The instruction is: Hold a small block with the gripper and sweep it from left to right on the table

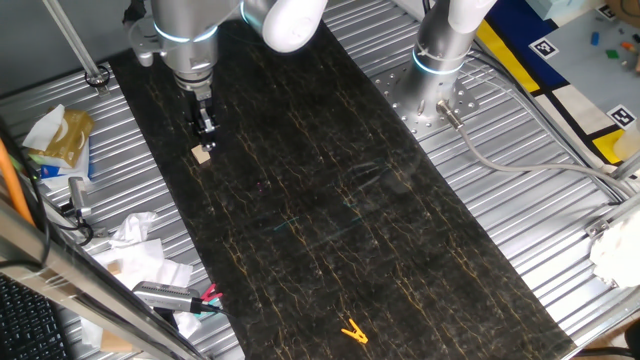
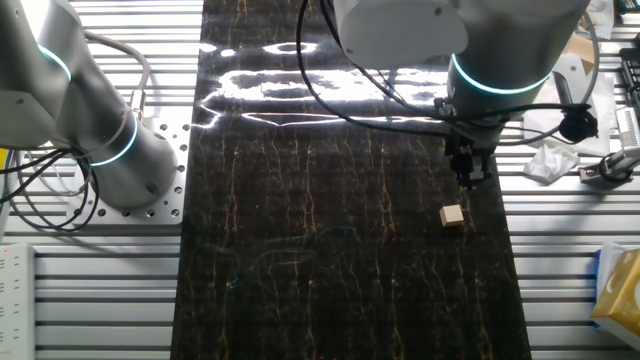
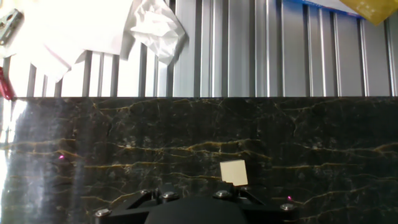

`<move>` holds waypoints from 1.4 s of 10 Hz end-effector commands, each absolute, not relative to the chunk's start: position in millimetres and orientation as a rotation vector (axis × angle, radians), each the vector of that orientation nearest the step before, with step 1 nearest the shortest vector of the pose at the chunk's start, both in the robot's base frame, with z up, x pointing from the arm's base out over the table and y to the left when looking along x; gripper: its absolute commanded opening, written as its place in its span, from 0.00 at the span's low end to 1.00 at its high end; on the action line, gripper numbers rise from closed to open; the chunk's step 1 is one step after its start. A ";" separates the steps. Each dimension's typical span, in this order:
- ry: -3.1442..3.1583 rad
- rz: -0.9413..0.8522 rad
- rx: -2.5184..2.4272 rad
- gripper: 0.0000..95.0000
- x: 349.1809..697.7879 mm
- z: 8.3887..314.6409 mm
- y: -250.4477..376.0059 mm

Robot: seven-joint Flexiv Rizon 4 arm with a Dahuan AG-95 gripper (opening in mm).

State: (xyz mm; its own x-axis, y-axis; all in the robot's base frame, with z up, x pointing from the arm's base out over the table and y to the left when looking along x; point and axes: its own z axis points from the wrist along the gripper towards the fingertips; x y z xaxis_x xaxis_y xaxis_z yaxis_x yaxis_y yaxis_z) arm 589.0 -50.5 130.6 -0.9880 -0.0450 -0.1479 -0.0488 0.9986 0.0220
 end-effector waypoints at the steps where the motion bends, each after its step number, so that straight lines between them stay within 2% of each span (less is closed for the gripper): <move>1: 2.995 0.039 -0.076 0.40 588.9 130.4 -50.5; 14: 2.998 0.066 -0.027 0.40 590.2 118.5 -54.8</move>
State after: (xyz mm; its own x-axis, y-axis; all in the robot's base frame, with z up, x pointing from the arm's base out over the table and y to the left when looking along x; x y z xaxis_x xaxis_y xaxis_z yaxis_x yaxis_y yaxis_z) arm 589.9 -56.6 119.4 -0.9897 -0.0136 -0.1428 -0.0197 0.9990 0.0412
